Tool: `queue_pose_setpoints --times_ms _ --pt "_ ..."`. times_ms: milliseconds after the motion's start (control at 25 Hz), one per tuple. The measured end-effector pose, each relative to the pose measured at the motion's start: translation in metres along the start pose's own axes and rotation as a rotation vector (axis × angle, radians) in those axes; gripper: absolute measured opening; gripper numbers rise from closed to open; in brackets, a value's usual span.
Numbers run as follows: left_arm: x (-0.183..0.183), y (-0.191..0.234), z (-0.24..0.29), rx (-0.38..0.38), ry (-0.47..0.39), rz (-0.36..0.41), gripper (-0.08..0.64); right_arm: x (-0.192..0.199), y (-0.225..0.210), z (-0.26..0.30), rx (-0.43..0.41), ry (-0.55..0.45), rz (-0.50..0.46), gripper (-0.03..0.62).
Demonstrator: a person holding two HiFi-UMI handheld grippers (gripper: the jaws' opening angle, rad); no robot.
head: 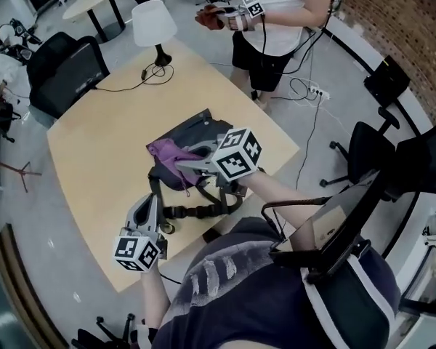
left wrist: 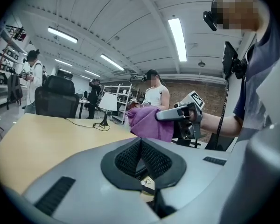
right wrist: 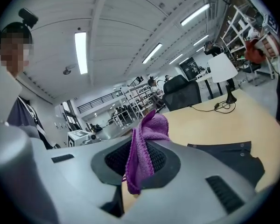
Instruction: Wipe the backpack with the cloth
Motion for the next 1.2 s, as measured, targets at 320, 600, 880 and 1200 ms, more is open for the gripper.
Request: queue_pose_setpoints --times_ms 320,600,880,1200 --pt "0.001 -0.065 0.012 -0.040 -0.003 0.023 0.009 0.044 0.019 -0.071 -0.040 -0.011 -0.006 0.031" --pt "0.008 -0.165 0.047 -0.010 0.012 0.065 0.009 0.084 0.017 -0.159 -0.087 -0.048 0.039 0.031" --pt "0.030 -0.249 0.055 -0.060 0.079 0.049 0.009 0.120 0.014 -0.212 -0.174 -0.031 0.096 0.031" --pt "0.038 -0.271 0.026 -0.170 0.080 0.005 0.009 0.131 0.034 -0.207 -0.275 0.006 0.097 0.031"
Point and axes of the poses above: the fingertips, and each gripper's own axes: z forward along the fingers, y to its left, x out of its underside, the point moved 9 cm from there along -z, backward along the fingers, and after that the axes turned 3 degrees about y, right-handed, at the moved point
